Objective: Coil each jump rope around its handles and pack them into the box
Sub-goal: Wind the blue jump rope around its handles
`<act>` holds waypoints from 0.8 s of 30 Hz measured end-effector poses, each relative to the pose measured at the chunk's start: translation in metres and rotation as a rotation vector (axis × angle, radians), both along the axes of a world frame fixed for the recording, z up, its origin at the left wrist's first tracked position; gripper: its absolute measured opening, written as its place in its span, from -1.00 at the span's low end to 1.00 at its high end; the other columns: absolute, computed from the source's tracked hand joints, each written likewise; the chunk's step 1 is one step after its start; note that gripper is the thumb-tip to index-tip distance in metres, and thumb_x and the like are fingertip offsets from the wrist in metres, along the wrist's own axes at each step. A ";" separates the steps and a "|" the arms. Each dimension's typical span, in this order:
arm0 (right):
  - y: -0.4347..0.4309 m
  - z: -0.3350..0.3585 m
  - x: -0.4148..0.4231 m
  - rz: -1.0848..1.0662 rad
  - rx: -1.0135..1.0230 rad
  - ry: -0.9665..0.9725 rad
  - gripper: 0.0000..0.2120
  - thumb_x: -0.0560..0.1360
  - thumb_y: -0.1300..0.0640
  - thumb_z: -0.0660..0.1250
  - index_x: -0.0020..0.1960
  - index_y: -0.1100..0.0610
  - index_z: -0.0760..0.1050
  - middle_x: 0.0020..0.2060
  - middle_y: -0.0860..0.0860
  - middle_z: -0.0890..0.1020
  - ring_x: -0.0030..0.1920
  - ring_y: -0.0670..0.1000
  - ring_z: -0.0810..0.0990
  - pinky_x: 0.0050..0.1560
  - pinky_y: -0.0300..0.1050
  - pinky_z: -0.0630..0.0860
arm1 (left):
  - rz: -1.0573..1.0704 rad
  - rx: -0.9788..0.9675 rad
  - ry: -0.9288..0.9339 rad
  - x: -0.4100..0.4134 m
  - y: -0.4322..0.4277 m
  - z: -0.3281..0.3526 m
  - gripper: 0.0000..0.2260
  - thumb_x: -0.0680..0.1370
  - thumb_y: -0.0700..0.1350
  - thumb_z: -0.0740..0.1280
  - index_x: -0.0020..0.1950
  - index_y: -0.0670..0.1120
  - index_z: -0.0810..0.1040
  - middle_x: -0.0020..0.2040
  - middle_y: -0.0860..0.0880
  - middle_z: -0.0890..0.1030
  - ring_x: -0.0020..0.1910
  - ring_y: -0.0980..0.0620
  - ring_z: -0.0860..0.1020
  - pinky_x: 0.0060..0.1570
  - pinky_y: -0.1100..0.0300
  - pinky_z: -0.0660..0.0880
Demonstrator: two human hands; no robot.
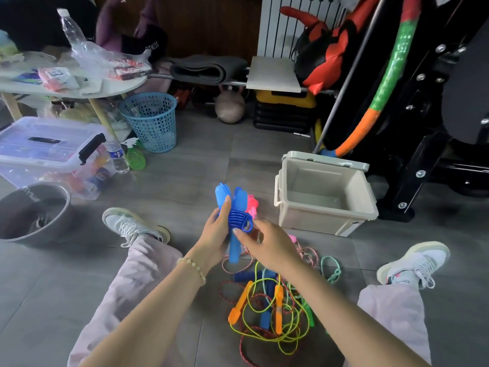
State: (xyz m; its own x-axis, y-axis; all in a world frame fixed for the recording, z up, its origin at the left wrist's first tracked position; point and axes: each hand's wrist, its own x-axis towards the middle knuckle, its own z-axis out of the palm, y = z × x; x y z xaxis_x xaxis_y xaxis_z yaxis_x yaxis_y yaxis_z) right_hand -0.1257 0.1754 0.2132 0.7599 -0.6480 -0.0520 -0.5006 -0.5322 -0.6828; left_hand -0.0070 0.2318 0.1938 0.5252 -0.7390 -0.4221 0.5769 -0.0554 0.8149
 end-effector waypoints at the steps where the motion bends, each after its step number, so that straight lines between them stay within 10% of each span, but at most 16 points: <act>1: -0.010 -0.002 0.005 -0.027 0.135 0.029 -0.56 0.45 -0.28 0.24 -0.11 0.12 0.44 -0.23 0.00 0.56 -0.24 0.02 0.50 -0.22 -0.06 0.41 | 0.014 0.026 -0.009 0.009 -0.005 -0.006 -0.51 0.59 0.15 0.19 0.23 -0.27 0.44 -0.16 -0.18 0.56 -0.30 -0.05 0.54 -0.30 0.13 0.52; 5: -0.050 -0.025 0.029 -0.121 0.534 -0.012 -0.43 0.37 -0.31 0.34 0.22 -0.01 0.31 0.03 -0.10 0.56 0.05 -0.04 0.54 -0.06 -0.19 0.43 | 0.051 0.098 -0.063 0.044 -0.034 -0.033 -0.57 0.57 0.07 0.27 0.22 -0.27 0.43 -0.17 -0.13 0.59 -0.34 0.02 0.56 -0.43 0.26 0.51; 11: -0.081 -0.113 0.089 -0.205 0.644 -0.061 -0.66 0.37 0.00 0.50 0.05 0.13 0.55 -0.08 0.02 0.68 -0.11 -0.03 0.64 0.06 0.00 0.58 | 0.069 0.180 -0.020 0.090 -0.086 -0.092 -0.67 0.53 0.01 0.36 0.10 -0.25 0.50 -0.15 -0.15 0.63 -0.29 -0.04 0.63 -0.26 0.17 0.59; 18: -0.130 -0.222 0.135 -0.360 0.668 -0.063 -0.79 0.40 0.12 0.47 -0.12 0.29 0.63 -0.29 0.16 0.64 -0.30 -0.06 0.44 -0.27 -0.19 0.39 | 0.032 0.266 -0.036 0.142 -0.129 -0.188 -0.58 0.54 0.06 0.33 0.28 -0.18 0.42 0.18 -0.15 0.59 0.03 -0.03 0.57 0.06 0.11 0.51; 24: -0.177 -0.299 0.173 -0.442 0.462 0.098 -0.68 0.44 0.05 0.43 -0.44 0.13 0.47 -0.56 -0.06 0.40 -0.46 -0.06 0.33 -0.48 -0.32 0.26 | -0.016 0.608 -0.425 0.166 -0.106 -0.267 -0.67 0.56 -0.01 0.32 0.26 -0.16 0.45 0.10 -0.05 0.57 -0.05 0.03 0.52 -0.26 0.43 0.43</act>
